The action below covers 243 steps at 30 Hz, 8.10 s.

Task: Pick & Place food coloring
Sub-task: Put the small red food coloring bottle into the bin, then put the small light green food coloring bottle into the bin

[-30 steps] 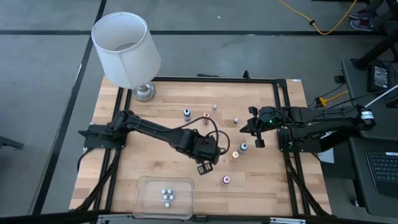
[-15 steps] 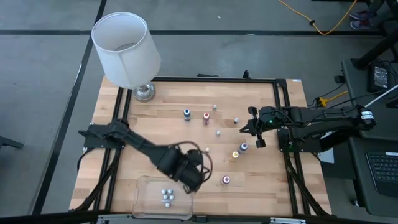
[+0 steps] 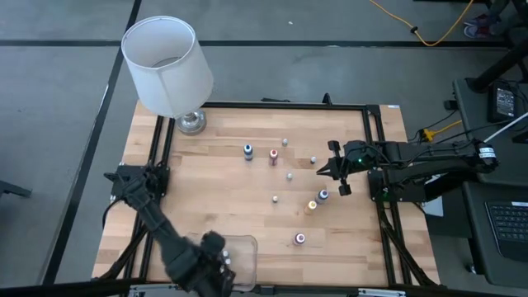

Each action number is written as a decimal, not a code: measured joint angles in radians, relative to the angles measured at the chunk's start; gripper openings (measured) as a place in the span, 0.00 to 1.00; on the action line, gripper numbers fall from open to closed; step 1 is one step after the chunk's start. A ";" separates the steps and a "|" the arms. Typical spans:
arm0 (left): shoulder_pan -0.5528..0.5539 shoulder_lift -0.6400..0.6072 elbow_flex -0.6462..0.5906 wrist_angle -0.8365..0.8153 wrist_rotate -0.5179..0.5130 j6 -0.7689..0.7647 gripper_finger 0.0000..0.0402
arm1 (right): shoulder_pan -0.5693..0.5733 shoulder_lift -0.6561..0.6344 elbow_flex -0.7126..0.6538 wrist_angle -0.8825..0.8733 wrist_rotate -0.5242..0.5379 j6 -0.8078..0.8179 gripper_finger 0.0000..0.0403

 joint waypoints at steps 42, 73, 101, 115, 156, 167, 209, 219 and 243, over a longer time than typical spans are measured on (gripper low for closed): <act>-0.023 0.064 -0.300 0.268 0.003 -0.122 0.15 | 0.000 0.000 0.000 0.028 0.000 0.008 0.06; -0.023 0.143 -0.300 0.346 0.008 -0.096 0.15 | 0.000 0.000 0.000 0.045 0.000 0.007 0.06; 0.006 0.002 -0.300 0.244 -0.080 -0.093 0.36 | 0.000 0.000 0.000 0.044 0.000 0.006 0.06; 0.267 -0.138 -0.299 0.263 -0.155 0.525 0.36 | 0.000 0.000 0.000 0.044 0.000 0.004 0.06; 0.743 0.082 -0.300 0.601 0.092 1.940 0.36 | 0.000 0.000 0.000 0.031 0.000 0.084 0.06; 0.734 0.113 -0.300 0.633 0.124 1.859 0.36 | 0.000 0.000 0.000 0.021 0.000 0.082 0.06; 0.718 0.172 -0.300 0.623 0.103 1.806 0.04 | 0.000 0.000 0.000 0.015 0.001 0.085 0.06; 0.718 0.172 -0.300 0.623 0.138 1.791 0.04 | 0.000 0.000 0.000 0.015 0.001 0.086 0.06; 0.771 -0.050 -0.299 0.619 0.070 1.655 0.09 | 0.031 0.056 0.129 0.039 -0.025 0.054 0.15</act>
